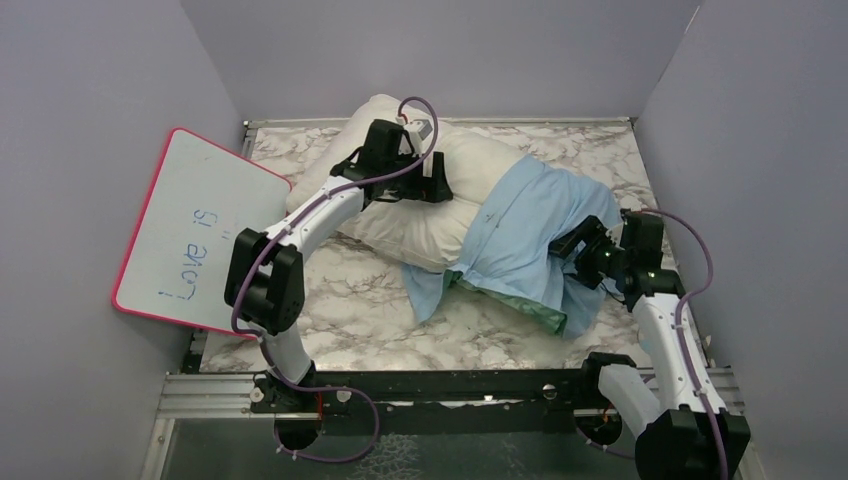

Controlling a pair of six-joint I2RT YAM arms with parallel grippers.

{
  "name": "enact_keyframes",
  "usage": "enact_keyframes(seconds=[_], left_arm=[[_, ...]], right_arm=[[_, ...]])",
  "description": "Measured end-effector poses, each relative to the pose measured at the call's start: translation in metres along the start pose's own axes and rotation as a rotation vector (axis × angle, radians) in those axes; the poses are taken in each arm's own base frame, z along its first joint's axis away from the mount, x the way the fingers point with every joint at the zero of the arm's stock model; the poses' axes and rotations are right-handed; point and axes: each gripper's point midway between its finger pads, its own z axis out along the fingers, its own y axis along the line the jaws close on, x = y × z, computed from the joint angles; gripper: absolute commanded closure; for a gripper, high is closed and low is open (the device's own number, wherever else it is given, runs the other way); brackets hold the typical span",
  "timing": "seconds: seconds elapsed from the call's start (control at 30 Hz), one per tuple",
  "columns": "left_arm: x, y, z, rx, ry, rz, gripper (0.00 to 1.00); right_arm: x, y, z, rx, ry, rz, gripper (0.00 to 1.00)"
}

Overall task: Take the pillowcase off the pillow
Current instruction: Remove the pillow from the pillowcase.

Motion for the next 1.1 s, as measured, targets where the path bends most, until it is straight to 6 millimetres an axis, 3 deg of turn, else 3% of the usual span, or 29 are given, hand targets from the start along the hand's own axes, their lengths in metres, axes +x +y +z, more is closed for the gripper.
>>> enact_keyframes(seconds=[0.23, 0.27, 0.47, 0.6, 0.7, 0.9, 1.1], left_arm=[[-0.001, -0.005, -0.005, 0.038, -0.003, 0.0, 0.05], [-0.001, -0.006, -0.006, 0.043, -0.004, 0.002, 0.05], [-0.004, -0.031, -0.016, 0.081, -0.02, 0.07, 0.03], [0.005, -0.071, -0.019, 0.129, -0.019, 0.18, 0.03], [0.016, -0.083, -0.011, 0.124, -0.006, 0.221, 0.05], [0.025, -0.041, 0.014, 0.01, 0.015, 0.133, 0.07], [0.02, -0.001, 0.009, -0.043, -0.006, 0.018, 0.07]], right_arm=[[-0.008, 0.007, 0.003, -0.032, -0.025, -0.017, 0.81], [-0.011, 0.003, 0.001, 0.0, -0.04, -0.009, 0.84], [-0.043, -0.02, -0.028, 0.219, -0.222, 0.014, 0.95], [-0.064, -0.019, -0.061, 0.292, -0.36, 0.012, 0.99], [-0.073, -0.018, -0.082, 0.326, -0.428, 0.014, 0.99], [-0.086, -0.022, -0.123, 0.441, -0.525, 0.029, 1.0], [-0.088, -0.012, -0.14, 0.442, -0.533, 0.0, 0.99]])
